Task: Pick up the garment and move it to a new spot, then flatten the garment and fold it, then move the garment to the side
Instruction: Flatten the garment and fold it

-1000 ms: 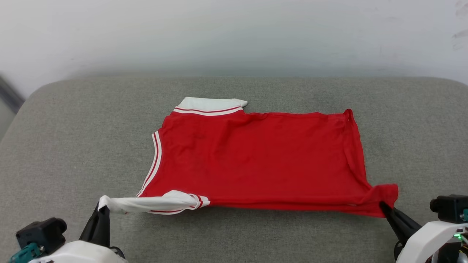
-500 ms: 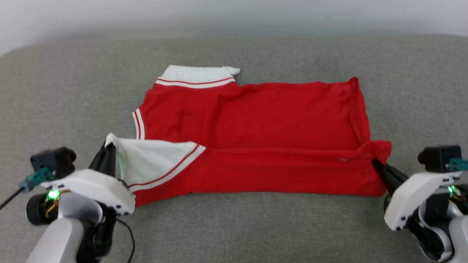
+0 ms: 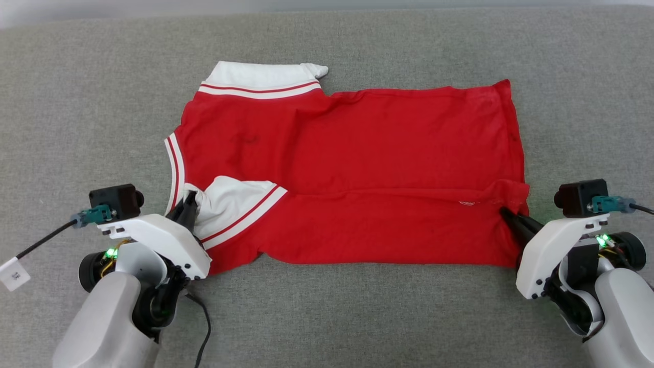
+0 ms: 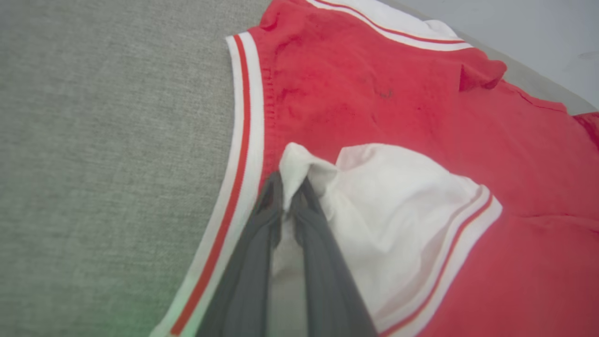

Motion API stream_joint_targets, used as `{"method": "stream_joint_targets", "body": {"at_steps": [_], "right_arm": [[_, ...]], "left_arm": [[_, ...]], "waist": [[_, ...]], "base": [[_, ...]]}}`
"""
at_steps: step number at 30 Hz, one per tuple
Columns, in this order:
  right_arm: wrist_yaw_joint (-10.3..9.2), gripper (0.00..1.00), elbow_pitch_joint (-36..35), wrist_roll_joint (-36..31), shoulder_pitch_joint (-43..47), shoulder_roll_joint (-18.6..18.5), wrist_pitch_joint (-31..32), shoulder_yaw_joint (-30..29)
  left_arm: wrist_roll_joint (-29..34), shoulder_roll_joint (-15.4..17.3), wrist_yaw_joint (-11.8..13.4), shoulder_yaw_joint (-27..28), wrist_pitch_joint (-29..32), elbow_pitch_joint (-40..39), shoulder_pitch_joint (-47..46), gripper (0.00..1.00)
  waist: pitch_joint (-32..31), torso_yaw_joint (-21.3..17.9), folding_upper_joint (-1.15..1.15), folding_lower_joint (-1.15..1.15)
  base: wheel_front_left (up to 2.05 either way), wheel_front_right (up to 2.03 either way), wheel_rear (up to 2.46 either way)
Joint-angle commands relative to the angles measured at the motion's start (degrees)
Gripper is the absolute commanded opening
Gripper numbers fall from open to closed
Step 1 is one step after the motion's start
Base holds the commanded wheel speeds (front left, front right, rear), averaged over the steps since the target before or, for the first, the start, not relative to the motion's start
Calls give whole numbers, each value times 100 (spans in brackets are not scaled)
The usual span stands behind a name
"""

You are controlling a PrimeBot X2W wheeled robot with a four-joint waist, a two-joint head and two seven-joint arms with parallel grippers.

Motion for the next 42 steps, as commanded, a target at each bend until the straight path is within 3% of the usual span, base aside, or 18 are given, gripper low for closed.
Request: {"method": "stream_joint_targets", "body": {"at_steps": [1,5,10,17,23,30,34,41,42], "right_arm": [[-6,100,127,38,4,-2,-10,80],[-8,100,145,169,47,-36,-414,209],[-5,100,-144,168,243,14,-1352,71],[-5,100,-711,-204,657,166,-2145,-335],[-5,100,-1427,-605,1078,399,-2190,-699],[-5,100,-2201,-822,1498,709,-1920,-951],[-5,100,-2362,-826,1496,843,-1834,-969],[-5,100,-2379,-753,1359,856,-1773,-986],[-5,100,-2375,-730,1350,835,-1772,-998]], "left_arm": [[-62,2,-79,25,5,124,-134,100],[-153,-36,-238,87,-129,517,-226,100],[-204,123,-341,180,-192,709,-267,100],[-263,683,-258,187,432,210,82,100],[-495,1284,-126,9,1793,-598,562,100],[-952,1710,372,-52,3150,-1347,1195,100],[-1105,1728,603,7,3362,-1488,1351,100],[-1260,1449,642,24,3297,-1253,1276,100],[-1273,1415,621,-4,3311,-1196,1276,70]], "waist": [[-22,-3,0,-1],[-161,-23,0,-1],[-496,-80,0,-1],[-951,-242,0,-1],[-1168,-354,0,-1],[-1017,-492,0,-1],[-786,-570,0,-1],[-446,-689,0,-1],[-417,-697,0,-1]], "base": [[0,0,0],[0,0,0],[0,0,0],[0,0,0],[0,0,0],[0,0,0],[0,0,0],[0,0,0],[0,0,0]]}}
